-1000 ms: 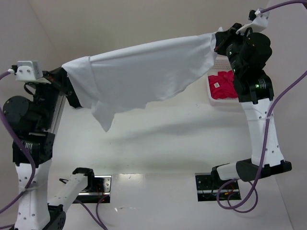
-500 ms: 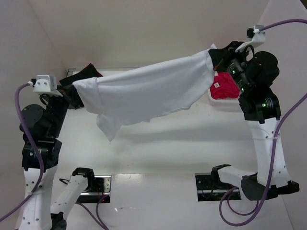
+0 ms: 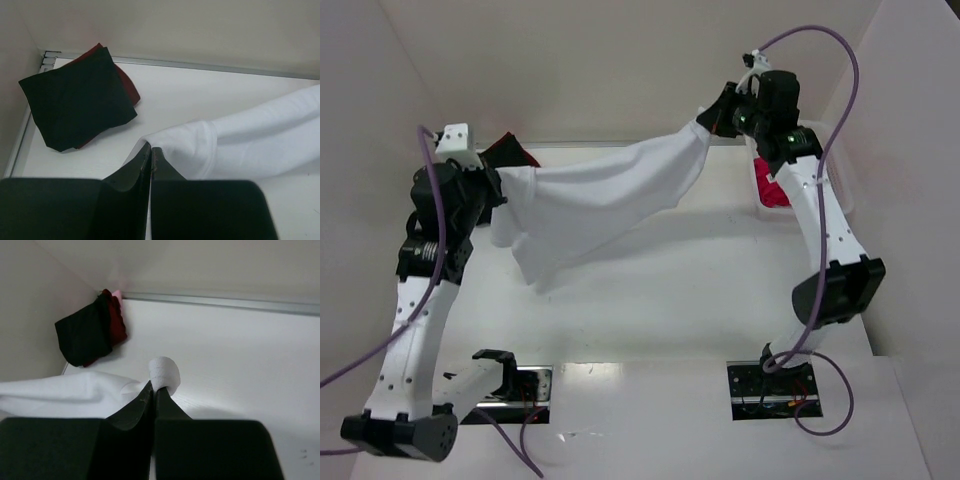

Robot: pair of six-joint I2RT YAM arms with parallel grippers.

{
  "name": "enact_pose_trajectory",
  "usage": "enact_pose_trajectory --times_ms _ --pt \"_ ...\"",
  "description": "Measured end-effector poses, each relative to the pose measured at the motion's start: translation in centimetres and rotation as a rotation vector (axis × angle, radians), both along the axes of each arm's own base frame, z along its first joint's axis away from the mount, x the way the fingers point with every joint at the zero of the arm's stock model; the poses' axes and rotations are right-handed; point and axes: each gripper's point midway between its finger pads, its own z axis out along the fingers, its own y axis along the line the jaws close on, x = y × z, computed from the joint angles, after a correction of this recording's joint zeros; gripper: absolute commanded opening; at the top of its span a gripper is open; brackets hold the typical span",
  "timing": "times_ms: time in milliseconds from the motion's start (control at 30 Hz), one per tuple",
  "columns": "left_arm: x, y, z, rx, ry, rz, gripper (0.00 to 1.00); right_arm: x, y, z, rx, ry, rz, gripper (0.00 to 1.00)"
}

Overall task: Fold and stack the t-shirts
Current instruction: Flatten out the tshirt

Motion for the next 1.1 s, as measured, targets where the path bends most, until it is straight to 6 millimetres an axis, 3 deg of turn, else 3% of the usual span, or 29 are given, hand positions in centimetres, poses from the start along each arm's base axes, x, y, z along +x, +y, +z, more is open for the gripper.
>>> enact_pose_trajectory --times_ms 67,167,233,300,400,500,567,600,633,667,733,767,867,933,1100 --pt "1.5 0.1 0.8 0.010 0.004 0.006 0.00 1.0 0.3 2.0 0.013 -0.039 0.008 0.00" --pt "2.5 0.3 4.5 0.028 -0.063 0.015 0.00 0.6 0.2 6.8 0.031 -0.140 0.006 0.00" --pt "2.0 0.5 7.2 0.031 -0.133 0.023 0.00 -1.1 -0.3 10.5 0.039 -0.230 -0.003 0.00" --pt "0.7 0.7 9.5 0.040 -0.204 0.029 0.00 -3.1 -1.2 12.5 0.037 -0.281 -0.032 0.00" --pt "-1.7 0.8 10.6 0.045 -0.256 0.025 0.00 -6.1 -3.2 13.3 0.020 -0.312 -0.109 0.00" --pt "-3.1 -0.5 8.8 0.065 -0.234 -0.059 0.00 -7.9 -5.6 11.3 -0.013 -0.272 -0.225 0.00" --pt "-3.2 -2.5 6.0 0.066 -0.167 -0.161 0.06 -7.8 -7.5 9.3 -0.040 -0.218 -0.313 0.00" --pt "-3.1 -3.5 4.3 0.061 -0.119 -0.212 0.49 -7.5 -8.8 8.2 -0.055 -0.188 -0.358 0.00" --pt "-2.8 -4.4 2.3 0.059 -0.064 -0.261 0.63 -7.0 -9.9 6.9 -0.070 -0.154 -0.398 0.02" --pt "-2.8 -5.1 0.4 0.047 -0.012 -0.299 0.71 -6.5 -10.9 5.5 -0.088 -0.114 -0.436 0.14" --pt "-2.6 -5.7 -3.8 0.020 0.107 -0.325 0.92 -5.3 -12.5 3.1 -0.116 -0.042 -0.495 0.27" --pt "-2.9 -5.7 -5.5 0.010 0.158 -0.324 0.95 -4.7 -12.8 2.1 -0.125 -0.013 -0.504 0.29" --pt "-3.6 -5.4 -5.9 -0.003 0.166 -0.304 0.98 -3.5 -12.5 0.2 -0.140 0.037 -0.490 0.33" --pt "-4.0 -5.2 -5.6 -0.007 0.154 -0.290 0.99 -2.9 -12.2 -1.0 -0.141 0.070 -0.472 0.70" --pt "-3.4 -5.8 -4.1 -0.010 0.093 -0.321 0.99 -2.2 -9.6 -2.4 -0.111 0.106 -0.328 0.77"
